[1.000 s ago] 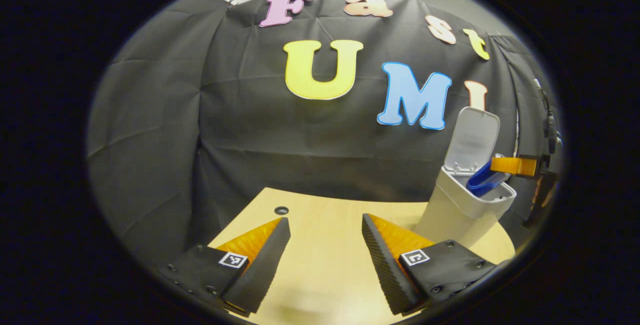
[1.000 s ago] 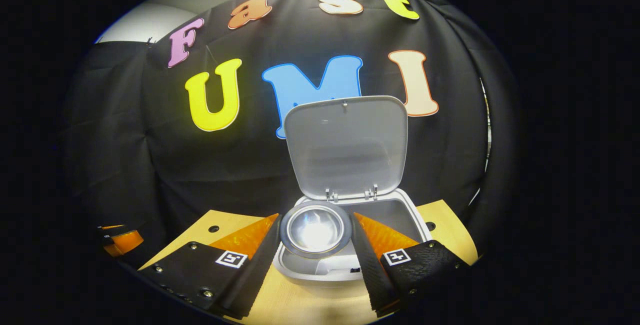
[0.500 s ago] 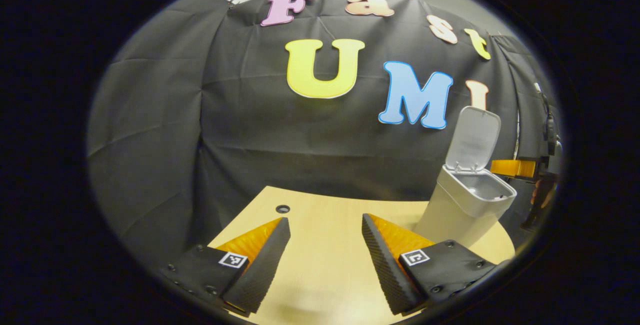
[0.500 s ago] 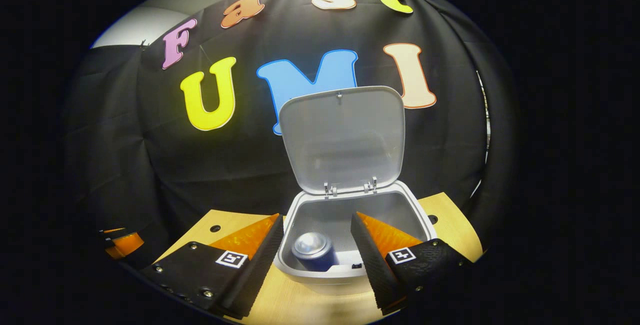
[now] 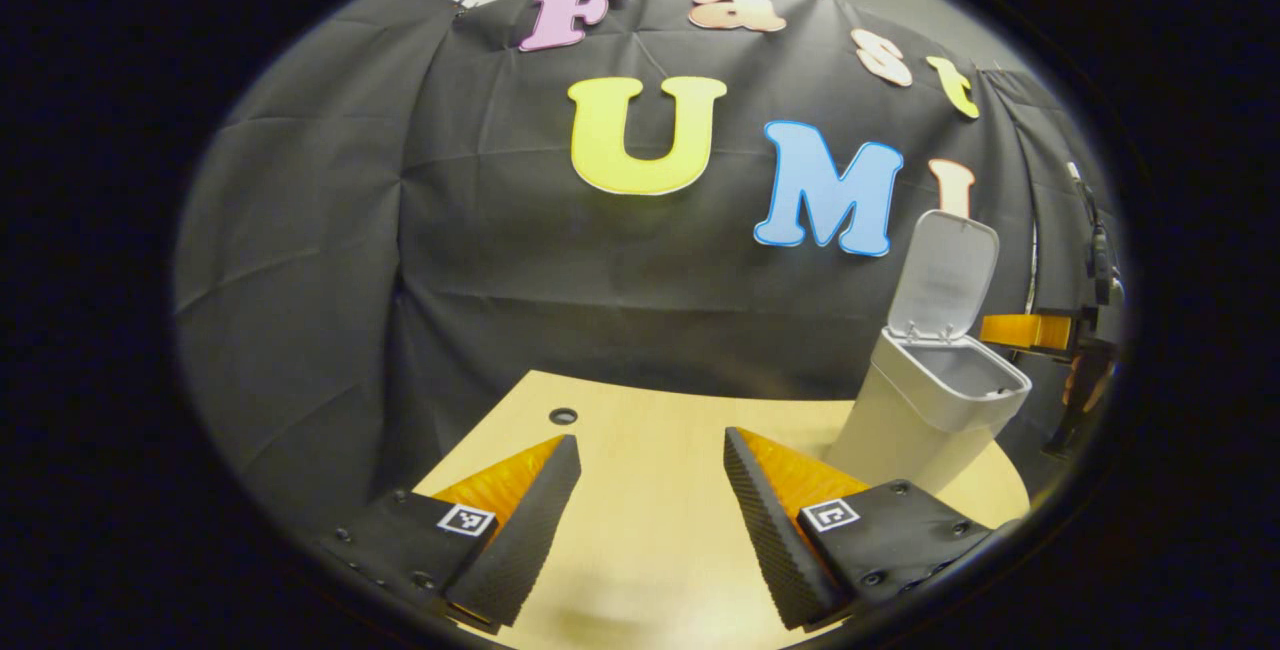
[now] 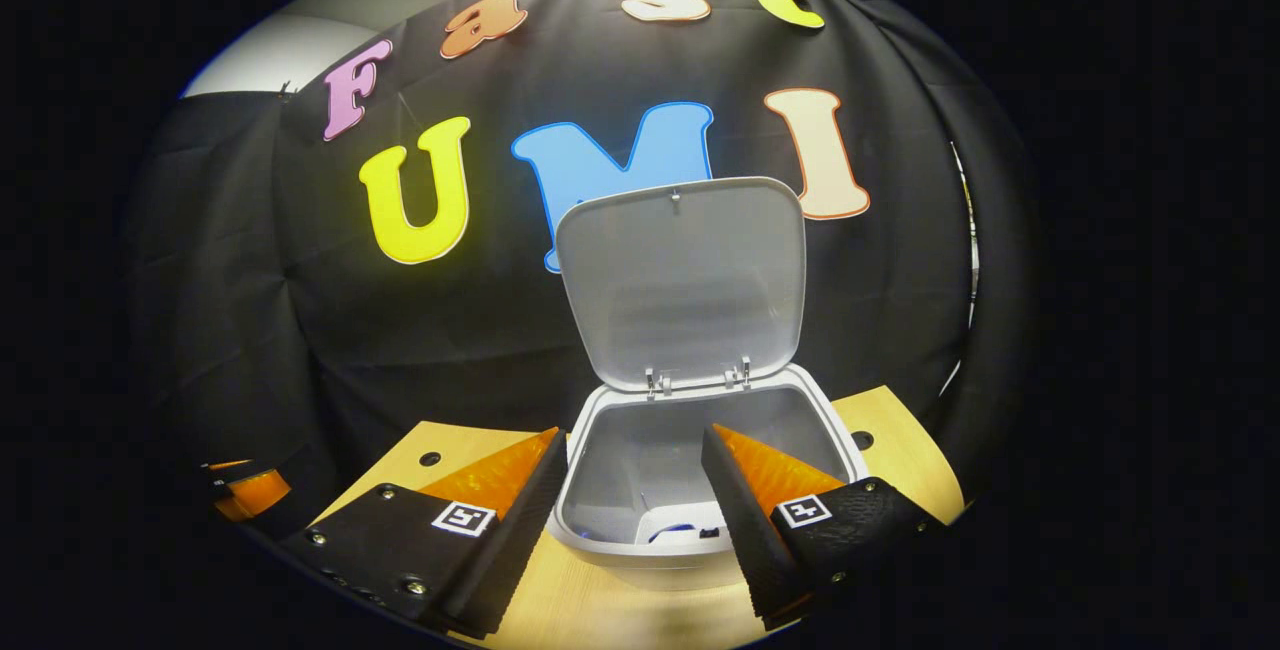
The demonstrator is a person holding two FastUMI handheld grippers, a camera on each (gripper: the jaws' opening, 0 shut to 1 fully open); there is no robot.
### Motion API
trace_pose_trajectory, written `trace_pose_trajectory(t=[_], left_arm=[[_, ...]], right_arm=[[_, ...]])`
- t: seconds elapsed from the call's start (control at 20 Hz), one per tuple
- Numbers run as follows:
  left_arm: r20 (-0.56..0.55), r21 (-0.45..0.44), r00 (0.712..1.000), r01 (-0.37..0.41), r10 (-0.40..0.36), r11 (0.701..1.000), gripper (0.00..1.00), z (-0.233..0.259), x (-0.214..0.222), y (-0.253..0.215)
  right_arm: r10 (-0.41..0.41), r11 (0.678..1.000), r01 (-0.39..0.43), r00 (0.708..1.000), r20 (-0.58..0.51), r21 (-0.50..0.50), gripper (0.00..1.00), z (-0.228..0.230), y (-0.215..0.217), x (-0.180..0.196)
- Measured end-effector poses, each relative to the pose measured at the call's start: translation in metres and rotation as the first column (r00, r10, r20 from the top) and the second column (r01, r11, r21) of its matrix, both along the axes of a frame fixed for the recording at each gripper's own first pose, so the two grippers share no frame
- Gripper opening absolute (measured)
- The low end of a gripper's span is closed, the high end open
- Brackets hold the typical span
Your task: Press the lid of the desktop garbage bin to open it, pick up the crumpled paper on the desktop and throw it into the bin, then pick up the pop can on the desktop and drop it into the bin, and finally close the garbage bin lid.
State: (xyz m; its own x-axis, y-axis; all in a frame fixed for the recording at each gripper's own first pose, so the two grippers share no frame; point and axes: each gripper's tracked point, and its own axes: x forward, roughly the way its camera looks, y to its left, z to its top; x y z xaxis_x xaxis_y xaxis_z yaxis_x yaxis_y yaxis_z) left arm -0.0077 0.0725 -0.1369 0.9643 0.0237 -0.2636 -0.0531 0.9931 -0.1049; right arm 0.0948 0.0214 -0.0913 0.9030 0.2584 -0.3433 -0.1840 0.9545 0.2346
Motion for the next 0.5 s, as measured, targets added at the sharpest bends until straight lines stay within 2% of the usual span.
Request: trace_pose_trajectory(t=[0.05,0.1,0.5], left_arm=[[-0.002,-0.001,1.000,0.003,-0.003,1.000,0.90,0.000,0.000,-0.001],[-0.003,0.000,1.000,0.004,-0.004,1.000,1.00,0.000,0.000,0.000],[-0.027,-0.013,1.000,0.009,-0.010,1.000,1.00,-0.012,-0.004,-0.003]], right_arm=[[0.002,1.000,-0.002,1.000,0.006,-0.007,0.87,0.003,0.000,0.001],[0.000,1.000,0.000,1.000,0.016,-0.010,0.87,0.008,-0.001,0.004],[-0.011,1.000,0.014,0.992,0.130,-0.024,0.87,0.055,-0.004,0.034]])
